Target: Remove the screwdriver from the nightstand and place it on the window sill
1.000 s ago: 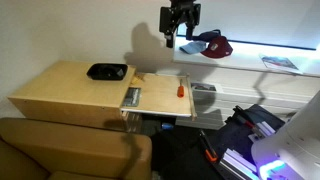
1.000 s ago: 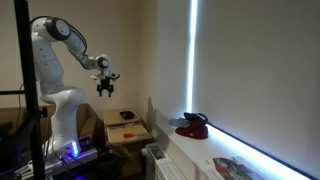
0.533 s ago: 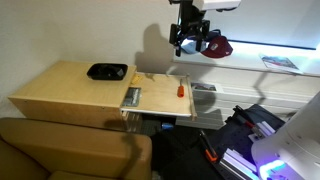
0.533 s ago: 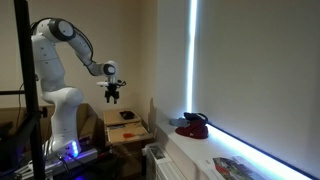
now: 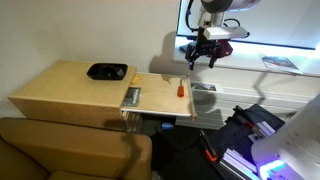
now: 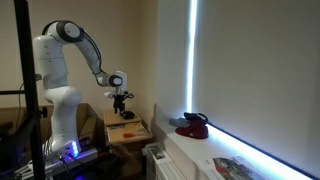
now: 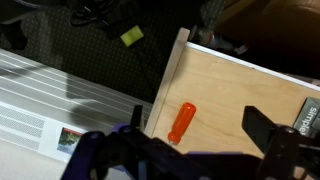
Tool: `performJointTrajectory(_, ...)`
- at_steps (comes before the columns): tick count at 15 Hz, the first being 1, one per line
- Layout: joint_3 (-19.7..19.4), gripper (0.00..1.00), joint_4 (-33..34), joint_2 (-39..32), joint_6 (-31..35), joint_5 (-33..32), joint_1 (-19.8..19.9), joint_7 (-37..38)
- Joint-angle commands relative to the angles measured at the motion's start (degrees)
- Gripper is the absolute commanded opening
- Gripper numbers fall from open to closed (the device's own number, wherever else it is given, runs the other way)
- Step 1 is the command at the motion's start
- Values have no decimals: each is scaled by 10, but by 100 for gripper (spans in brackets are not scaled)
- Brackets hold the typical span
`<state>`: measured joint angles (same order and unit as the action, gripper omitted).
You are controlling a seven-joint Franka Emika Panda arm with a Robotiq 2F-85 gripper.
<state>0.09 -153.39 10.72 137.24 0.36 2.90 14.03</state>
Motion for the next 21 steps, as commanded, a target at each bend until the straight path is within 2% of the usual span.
performJointTrajectory(1, 1, 100, 15, -26, -21, -5, -1, -1)
performJointTrajectory(2, 10, 100, 15, -59, 9, -3, 0, 54)
performJointTrajectory(4, 13, 100, 24, -106, 37, 44, -11, 102)
performJointTrajectory(7, 20, 100, 37, -171, 119, 68, -28, 197)
performJointTrajectory(10, -8, 100, 60, -237, 205, 5, -55, 311)
performJointTrajectory(12, -55, 100, 60, -269, 255, -75, -90, 389)
performJointTrajectory(13, -93, 100, 66, -288, 269, -130, -115, 424)
performJointTrajectory(14, -110, 100, 74, -305, 273, -139, -128, 434)
performJointTrajectory(16, -103, 100, 59, -285, 260, -109, -125, 411)
performJointTrajectory(19, -116, 100, 69, -306, 267, -108, -137, 411)
performJointTrajectory(21, -113, 100, 74, -333, 302, -92, -130, 416)
